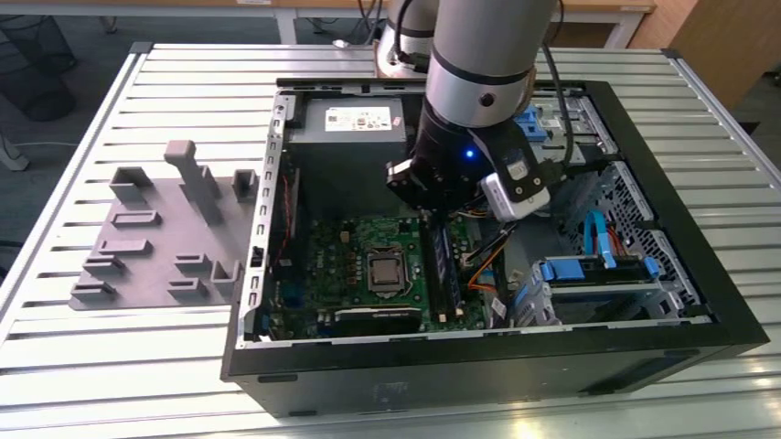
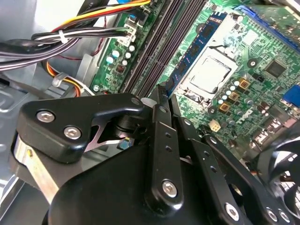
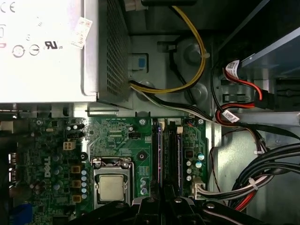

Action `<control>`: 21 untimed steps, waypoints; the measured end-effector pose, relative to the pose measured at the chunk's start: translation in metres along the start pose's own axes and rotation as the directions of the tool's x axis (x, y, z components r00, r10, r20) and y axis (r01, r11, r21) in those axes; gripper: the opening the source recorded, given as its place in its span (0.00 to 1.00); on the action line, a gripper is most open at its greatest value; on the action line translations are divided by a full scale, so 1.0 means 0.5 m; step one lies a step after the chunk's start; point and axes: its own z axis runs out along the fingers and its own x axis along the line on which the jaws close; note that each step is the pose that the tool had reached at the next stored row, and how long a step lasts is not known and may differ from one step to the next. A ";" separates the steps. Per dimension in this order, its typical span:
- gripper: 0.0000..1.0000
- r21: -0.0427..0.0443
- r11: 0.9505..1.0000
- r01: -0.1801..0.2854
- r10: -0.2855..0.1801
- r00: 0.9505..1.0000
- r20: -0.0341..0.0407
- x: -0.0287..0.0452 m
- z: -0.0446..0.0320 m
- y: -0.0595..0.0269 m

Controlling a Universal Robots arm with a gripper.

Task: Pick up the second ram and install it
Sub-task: 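Insert the second ram into the second slot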

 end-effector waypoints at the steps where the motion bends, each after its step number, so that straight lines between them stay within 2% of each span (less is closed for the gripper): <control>1: 0.14 0.000 1.000 0.000 0.000 1.000 0.000 0.000 0.004 0.000; 11: 0.14 0.000 1.000 0.001 -0.001 1.000 -0.001 -0.006 0.037 -0.004; 17: 0.14 0.001 1.000 0.001 -0.001 1.000 -0.001 -0.007 0.038 -0.004; 21: 0.14 0.002 1.000 0.003 -0.003 1.000 -0.004 -0.010 0.047 -0.006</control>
